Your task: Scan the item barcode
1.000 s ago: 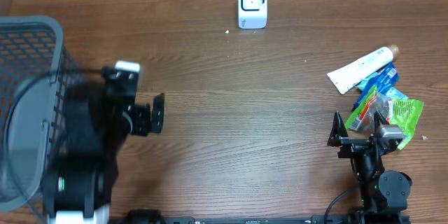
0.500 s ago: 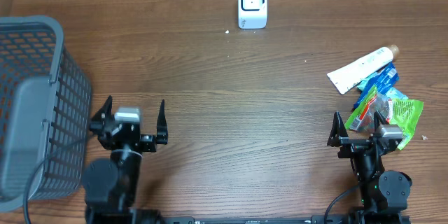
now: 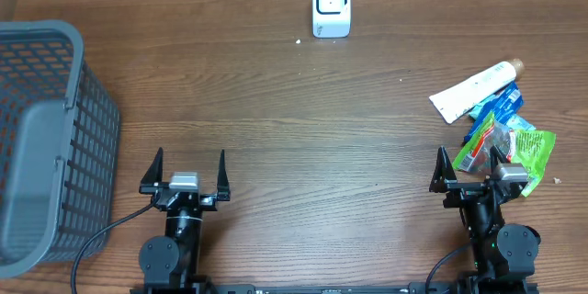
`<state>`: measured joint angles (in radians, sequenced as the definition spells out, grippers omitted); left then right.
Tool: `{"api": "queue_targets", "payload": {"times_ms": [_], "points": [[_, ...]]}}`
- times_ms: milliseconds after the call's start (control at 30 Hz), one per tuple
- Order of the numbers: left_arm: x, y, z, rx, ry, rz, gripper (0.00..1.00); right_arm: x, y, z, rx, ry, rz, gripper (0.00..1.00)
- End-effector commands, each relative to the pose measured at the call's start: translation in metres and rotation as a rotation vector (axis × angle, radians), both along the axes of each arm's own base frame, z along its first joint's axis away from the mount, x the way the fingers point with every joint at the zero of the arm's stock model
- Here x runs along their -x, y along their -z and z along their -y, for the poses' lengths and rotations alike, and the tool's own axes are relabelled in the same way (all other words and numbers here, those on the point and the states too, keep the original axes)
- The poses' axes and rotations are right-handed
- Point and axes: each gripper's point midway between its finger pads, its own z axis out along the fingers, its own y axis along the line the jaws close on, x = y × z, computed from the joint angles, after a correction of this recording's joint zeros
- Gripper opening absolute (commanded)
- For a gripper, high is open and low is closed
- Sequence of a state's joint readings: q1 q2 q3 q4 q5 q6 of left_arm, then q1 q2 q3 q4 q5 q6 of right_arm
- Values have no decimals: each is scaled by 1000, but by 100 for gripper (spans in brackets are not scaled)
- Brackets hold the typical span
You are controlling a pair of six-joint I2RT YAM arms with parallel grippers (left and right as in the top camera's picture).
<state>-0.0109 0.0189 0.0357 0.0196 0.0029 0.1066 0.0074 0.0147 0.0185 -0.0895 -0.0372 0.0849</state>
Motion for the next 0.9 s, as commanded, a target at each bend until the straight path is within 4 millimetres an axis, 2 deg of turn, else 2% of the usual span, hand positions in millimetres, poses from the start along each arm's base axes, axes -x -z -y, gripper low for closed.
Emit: {"api": "queue_targets", "payload": {"times_ms": [0,100,867], "points": [[-1,11,-3,9,-12,-15,99,0,0,-2,4,-8,11,100],[0,35,-4,-4,-19,-110,100,0,0,-2,4,-8,11,100],[0,36,-3,1,-15,-114,100,0,0,-2,4,-8,11,100]]}}
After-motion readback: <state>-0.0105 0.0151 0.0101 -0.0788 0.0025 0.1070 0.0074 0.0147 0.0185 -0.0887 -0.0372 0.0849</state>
